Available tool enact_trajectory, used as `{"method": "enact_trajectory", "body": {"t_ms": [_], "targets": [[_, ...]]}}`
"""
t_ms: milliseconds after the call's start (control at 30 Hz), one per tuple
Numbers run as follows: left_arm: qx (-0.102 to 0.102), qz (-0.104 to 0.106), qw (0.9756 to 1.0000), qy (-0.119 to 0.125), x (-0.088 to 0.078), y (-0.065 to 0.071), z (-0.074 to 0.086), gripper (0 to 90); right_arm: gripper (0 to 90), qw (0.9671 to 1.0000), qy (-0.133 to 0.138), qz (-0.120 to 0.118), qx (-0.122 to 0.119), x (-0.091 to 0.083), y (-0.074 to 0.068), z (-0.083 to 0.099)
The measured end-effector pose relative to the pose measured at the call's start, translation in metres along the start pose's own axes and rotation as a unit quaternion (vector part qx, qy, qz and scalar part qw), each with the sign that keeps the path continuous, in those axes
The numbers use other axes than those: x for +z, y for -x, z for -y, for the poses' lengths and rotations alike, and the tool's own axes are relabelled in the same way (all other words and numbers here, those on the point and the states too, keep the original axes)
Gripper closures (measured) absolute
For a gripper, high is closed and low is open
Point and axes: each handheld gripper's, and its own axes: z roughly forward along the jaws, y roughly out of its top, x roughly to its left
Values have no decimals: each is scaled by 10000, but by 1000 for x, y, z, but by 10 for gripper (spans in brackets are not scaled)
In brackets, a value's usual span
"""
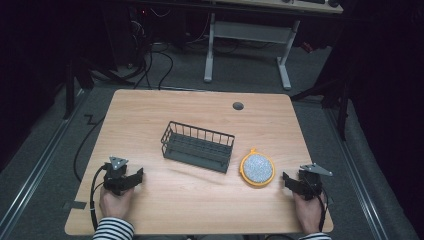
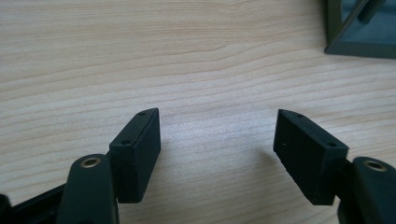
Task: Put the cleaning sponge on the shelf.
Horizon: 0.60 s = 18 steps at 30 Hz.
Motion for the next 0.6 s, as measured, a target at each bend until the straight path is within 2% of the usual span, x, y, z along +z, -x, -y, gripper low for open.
{"method": "enact_trajectory", "body": {"t_ms": [67, 267, 300, 333, 367, 400, 433, 467, 600], "targets": [[34, -21, 10000, 30, 2, 1, 1, 321, 337, 10000, 5, -37, -58, 0, 1, 0], [63, -39, 10000, 66, 3, 2, 1, 313, 345, 9996, -252, -107, -109, -3, 0, -4], [81, -23, 9999, 67, 3, 3, 1, 306, 341, 9992, -266, -296, -61, -4, 1, -5], [93, -10, 9999, 68, 3, 3, 1, 302, 341, 9992, -266, -296, -61, -4, 1, -5], [94, 0, 9999, 67, 3, 3, 1, 299, 332, 9985, -176, -507, 62, -7, 1, -5], [96, 3, 9999, 68, 3, 4, 1, 299, 332, 9985, -176, -507, 62, -7, 1, -5], [95, 3, 9999, 67, 3, 4, 1, 298, 333, 9979, -105, -624, 138, -9, 0, -6], [93, 3, 9999, 68, 3, 4, 1, 298, 337, 9961, -30, -858, 214, -14, -2, -10], [93, 3, 9999, 68, 3, 4, 1, 298, 346, 9944, 20, -1043, 138, -21, -9, -16]]}}
